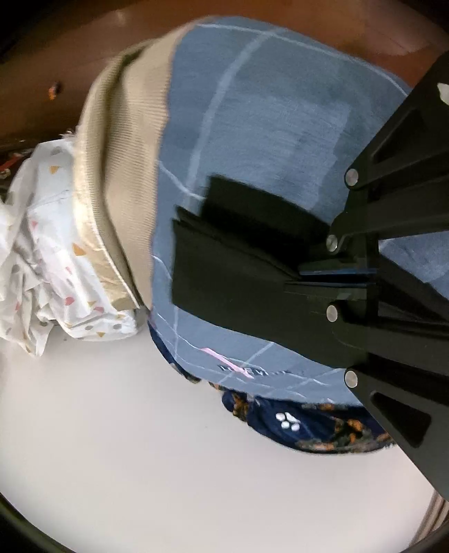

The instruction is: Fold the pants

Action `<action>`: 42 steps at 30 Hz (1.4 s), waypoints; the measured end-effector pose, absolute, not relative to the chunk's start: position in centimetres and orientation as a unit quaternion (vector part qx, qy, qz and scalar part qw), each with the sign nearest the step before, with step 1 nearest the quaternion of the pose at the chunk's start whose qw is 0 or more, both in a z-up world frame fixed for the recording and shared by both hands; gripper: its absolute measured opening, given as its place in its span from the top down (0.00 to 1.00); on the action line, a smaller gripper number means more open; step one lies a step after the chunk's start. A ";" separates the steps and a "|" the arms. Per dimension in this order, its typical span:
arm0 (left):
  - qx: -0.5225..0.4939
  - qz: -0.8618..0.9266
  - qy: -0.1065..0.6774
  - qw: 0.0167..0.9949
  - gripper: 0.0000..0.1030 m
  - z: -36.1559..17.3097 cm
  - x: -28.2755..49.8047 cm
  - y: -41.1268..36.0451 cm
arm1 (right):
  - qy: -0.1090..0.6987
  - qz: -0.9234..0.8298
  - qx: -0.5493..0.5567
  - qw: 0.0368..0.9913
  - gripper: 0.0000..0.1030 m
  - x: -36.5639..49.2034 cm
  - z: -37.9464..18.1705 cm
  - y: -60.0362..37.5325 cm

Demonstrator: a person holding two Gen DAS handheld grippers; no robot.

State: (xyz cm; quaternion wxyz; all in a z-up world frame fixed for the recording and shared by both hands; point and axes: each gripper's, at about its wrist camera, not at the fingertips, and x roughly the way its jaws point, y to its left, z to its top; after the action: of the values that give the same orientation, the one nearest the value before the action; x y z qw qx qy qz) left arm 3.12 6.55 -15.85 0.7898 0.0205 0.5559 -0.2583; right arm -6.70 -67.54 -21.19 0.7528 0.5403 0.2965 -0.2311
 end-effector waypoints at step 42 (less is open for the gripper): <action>-0.001 -0.275 0.554 0.786 0.51 -15.8 3.0 7.4 | 0.379 -0.047 0.562 0.734 0.88 -5.2 -22.8 -55.1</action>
State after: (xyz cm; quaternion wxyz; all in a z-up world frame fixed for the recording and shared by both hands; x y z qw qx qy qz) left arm 2.97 7.36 -15.84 0.7859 -0.0012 0.5539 -0.2749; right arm -5.16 -55.10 -22.85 0.7335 0.5621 0.3791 -0.0472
